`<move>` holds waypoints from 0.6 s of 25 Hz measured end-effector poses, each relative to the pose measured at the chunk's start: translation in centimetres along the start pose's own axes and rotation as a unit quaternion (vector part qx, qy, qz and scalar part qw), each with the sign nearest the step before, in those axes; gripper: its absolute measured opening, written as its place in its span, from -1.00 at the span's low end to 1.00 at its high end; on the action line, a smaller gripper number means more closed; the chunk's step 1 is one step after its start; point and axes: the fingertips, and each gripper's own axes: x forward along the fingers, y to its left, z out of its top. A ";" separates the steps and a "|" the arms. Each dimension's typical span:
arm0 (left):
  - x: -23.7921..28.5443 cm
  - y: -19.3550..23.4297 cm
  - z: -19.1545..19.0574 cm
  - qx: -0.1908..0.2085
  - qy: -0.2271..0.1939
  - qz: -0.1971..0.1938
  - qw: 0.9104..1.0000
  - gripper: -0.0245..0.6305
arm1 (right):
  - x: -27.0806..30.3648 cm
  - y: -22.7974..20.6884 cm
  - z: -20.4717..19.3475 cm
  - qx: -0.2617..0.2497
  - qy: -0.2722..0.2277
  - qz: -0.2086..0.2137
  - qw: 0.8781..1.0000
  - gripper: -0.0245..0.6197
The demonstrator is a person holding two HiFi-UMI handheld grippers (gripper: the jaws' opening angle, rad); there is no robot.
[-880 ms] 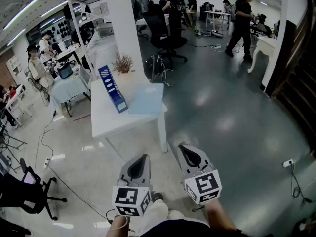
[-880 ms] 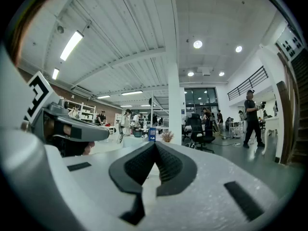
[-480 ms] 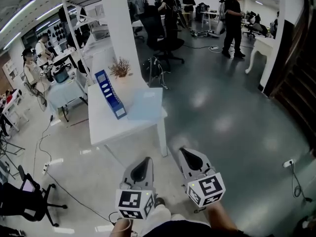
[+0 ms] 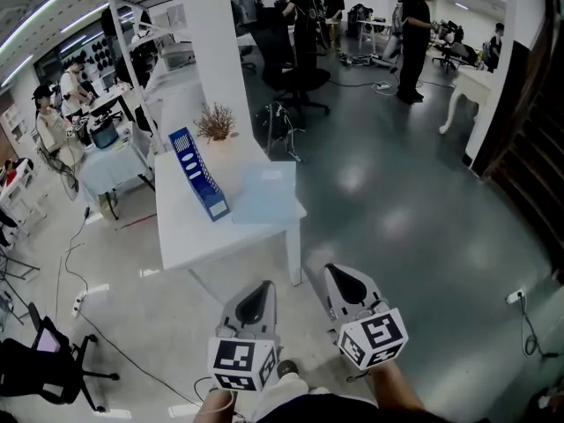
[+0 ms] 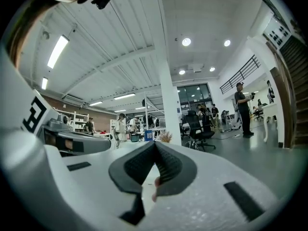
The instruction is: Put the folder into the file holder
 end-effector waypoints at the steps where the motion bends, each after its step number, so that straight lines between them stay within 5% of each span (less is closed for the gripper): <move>1: 0.4 0.5 0.0 0.000 0.000 -0.002 1.000 -0.91 | 0.6 0.0 -0.1 -0.001 0.001 -0.001 1.000 -0.92; 15: 3.3 6.2 -0.1 0.008 0.003 -0.029 1.000 -0.91 | 7.6 0.7 0.0 -0.004 0.009 -0.026 1.000 -0.92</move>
